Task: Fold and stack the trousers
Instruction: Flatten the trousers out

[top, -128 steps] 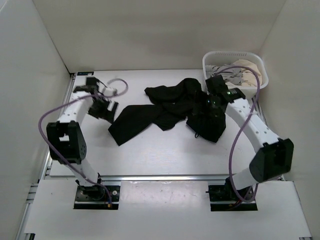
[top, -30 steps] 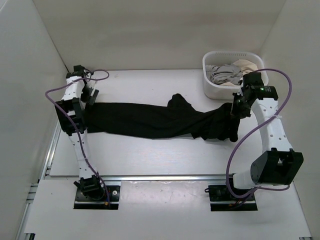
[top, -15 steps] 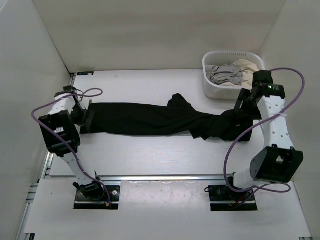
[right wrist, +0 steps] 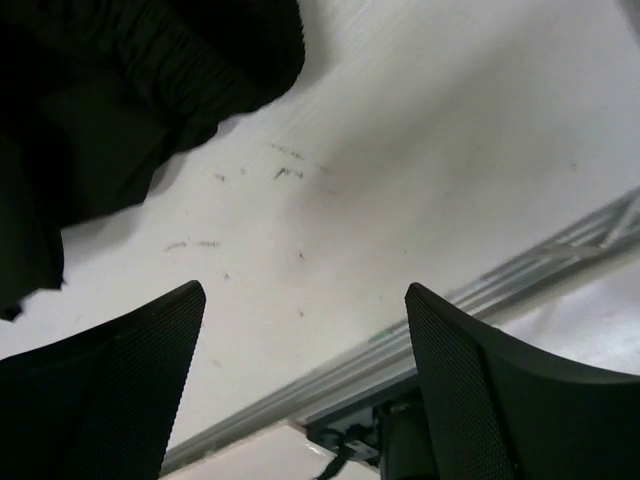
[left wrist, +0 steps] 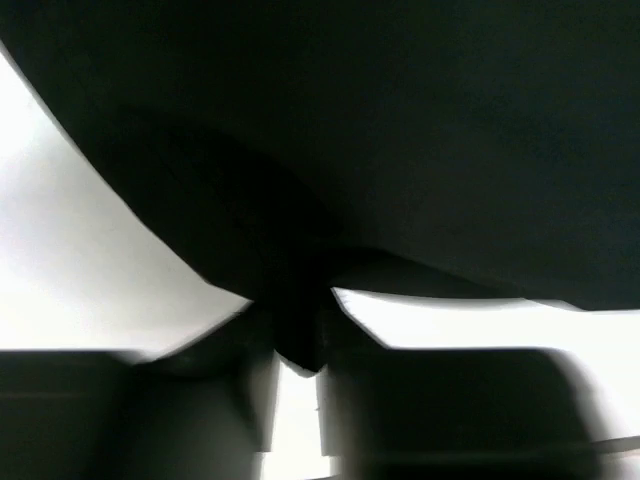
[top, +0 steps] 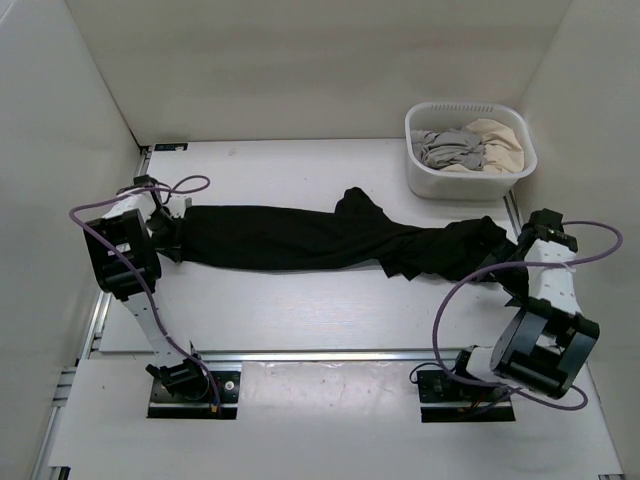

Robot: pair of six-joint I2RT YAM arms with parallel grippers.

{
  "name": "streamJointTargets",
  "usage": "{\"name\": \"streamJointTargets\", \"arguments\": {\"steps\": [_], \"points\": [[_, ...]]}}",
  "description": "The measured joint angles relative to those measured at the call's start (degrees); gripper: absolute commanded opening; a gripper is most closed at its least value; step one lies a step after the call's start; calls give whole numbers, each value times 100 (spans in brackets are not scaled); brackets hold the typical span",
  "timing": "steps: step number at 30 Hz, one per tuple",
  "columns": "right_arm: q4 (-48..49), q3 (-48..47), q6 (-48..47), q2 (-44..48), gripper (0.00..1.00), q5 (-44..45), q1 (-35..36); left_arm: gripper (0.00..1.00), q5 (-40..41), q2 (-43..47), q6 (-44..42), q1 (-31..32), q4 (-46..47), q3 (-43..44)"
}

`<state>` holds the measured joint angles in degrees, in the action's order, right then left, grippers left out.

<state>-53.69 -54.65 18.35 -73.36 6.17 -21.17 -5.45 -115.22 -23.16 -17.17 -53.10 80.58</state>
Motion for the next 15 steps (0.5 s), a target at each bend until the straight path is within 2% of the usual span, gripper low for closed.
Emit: {"name": "streamJointTargets", "arguments": {"steps": [1, 6, 11, 13, 15], "points": [[181, 96, 13, -109, 87, -131, -192, 14, -109, -20, -11, -2, 48, 15], [914, 175, 42, -455, 87, -629, -328, 14, -474, -44, -94, -2, 13, 48], [1204, 223, -63, 122, 87, -682, -22, 14, -927, 275, -227, 11, -160, 66], [1211, 256, -92, 501, 85, -706, 4, 14, -1115, 509, -302, 94, -527, 562], [1231, 291, -92, 708, 84, -820, 20, 14, -1349, 605, -356, 315, -597, 1493]]}}
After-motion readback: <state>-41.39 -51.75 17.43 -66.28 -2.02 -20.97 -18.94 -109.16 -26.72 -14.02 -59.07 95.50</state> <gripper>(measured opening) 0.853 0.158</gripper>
